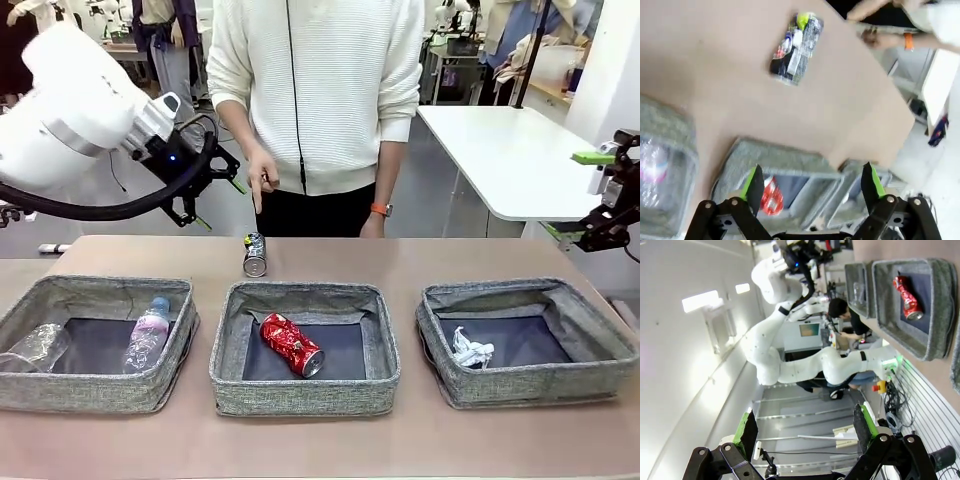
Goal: Sort the waste into the appropriate baskets.
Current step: Pick up the waste item pointed out by the person.
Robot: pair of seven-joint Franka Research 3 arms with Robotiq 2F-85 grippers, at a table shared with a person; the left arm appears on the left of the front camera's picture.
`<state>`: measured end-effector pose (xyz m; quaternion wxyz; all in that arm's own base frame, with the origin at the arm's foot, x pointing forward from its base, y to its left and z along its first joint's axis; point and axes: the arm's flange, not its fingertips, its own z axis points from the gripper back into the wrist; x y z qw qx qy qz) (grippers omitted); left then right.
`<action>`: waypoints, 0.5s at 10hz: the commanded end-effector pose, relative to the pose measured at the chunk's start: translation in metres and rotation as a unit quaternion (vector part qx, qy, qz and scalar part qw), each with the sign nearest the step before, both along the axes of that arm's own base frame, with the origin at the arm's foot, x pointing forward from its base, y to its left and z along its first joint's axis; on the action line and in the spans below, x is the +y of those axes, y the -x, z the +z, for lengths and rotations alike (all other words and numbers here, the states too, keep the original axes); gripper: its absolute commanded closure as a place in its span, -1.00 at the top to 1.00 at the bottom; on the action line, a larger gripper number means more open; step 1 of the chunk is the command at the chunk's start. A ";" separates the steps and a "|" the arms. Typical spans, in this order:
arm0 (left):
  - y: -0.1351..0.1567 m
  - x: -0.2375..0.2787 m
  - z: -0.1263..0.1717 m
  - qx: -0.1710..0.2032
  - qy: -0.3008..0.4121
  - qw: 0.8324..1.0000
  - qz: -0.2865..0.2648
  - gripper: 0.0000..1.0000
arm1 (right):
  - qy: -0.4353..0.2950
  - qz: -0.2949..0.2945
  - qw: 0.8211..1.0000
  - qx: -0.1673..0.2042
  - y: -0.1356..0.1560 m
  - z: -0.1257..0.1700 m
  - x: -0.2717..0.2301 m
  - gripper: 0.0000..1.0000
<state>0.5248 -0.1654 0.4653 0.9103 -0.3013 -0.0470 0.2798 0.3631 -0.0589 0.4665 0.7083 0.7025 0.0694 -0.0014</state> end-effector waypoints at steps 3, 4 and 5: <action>-0.090 -0.056 -0.048 0.014 -0.088 0.995 0.055 1.00 | 0.001 -0.003 1.000 -0.004 0.001 0.001 0.002 1.00; -0.099 -0.065 -0.064 0.017 -0.141 0.988 0.064 1.00 | 0.001 -0.003 1.000 -0.004 0.001 0.001 0.002 1.00; -0.098 -0.066 -0.071 0.015 -0.188 0.981 0.039 1.00 | 0.001 -0.003 1.000 -0.004 0.001 0.001 0.002 1.00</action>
